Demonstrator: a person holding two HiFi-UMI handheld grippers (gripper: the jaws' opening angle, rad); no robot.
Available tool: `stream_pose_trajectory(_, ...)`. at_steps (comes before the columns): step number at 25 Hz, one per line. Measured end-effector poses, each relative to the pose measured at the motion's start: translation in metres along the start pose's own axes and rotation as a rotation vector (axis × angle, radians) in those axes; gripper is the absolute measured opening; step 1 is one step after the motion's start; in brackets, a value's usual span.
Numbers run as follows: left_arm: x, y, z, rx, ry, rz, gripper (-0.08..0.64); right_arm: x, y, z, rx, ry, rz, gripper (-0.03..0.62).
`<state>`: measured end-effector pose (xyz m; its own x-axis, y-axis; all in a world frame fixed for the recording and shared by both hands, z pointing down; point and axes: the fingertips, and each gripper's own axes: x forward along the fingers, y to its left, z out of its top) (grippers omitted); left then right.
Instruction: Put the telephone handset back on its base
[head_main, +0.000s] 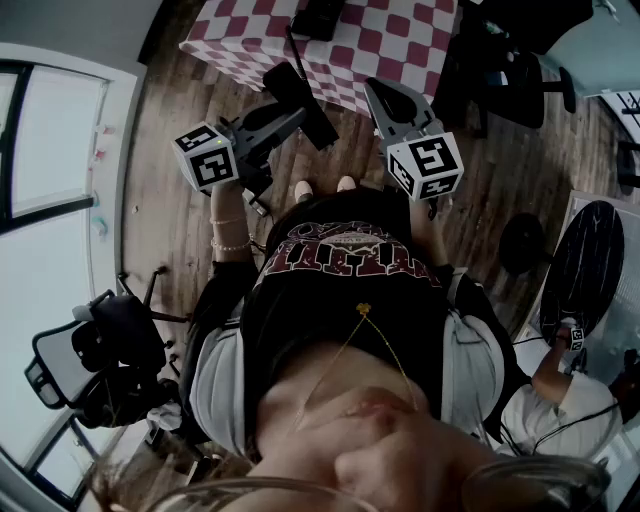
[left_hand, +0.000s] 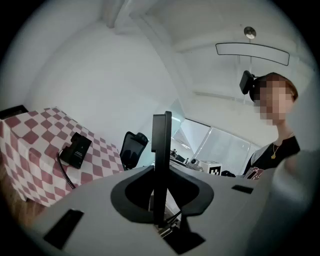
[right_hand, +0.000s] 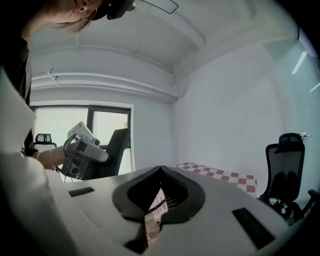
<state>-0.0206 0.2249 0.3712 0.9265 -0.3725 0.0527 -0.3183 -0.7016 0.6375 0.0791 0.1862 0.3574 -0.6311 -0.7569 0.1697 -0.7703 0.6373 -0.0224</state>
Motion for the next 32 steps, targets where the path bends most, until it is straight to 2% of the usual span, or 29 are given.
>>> stream_pose_trajectory(9,0.018,-0.002,-0.006,0.015,-0.001,0.029,0.081,-0.005,-0.008,-0.006,0.007,-0.005,0.047,0.02)
stream_pose_trajectory(19,0.027,-0.002,-0.017,-0.011,-0.016,0.065,0.082,-0.008,-0.012,-0.018,0.006,0.033,0.114,0.02)
stream_pose_trajectory(32,0.03,0.023,-0.001,-0.03,-0.006,0.069,0.081,0.018,-0.026,-0.023,0.029,0.048,0.114,0.02)
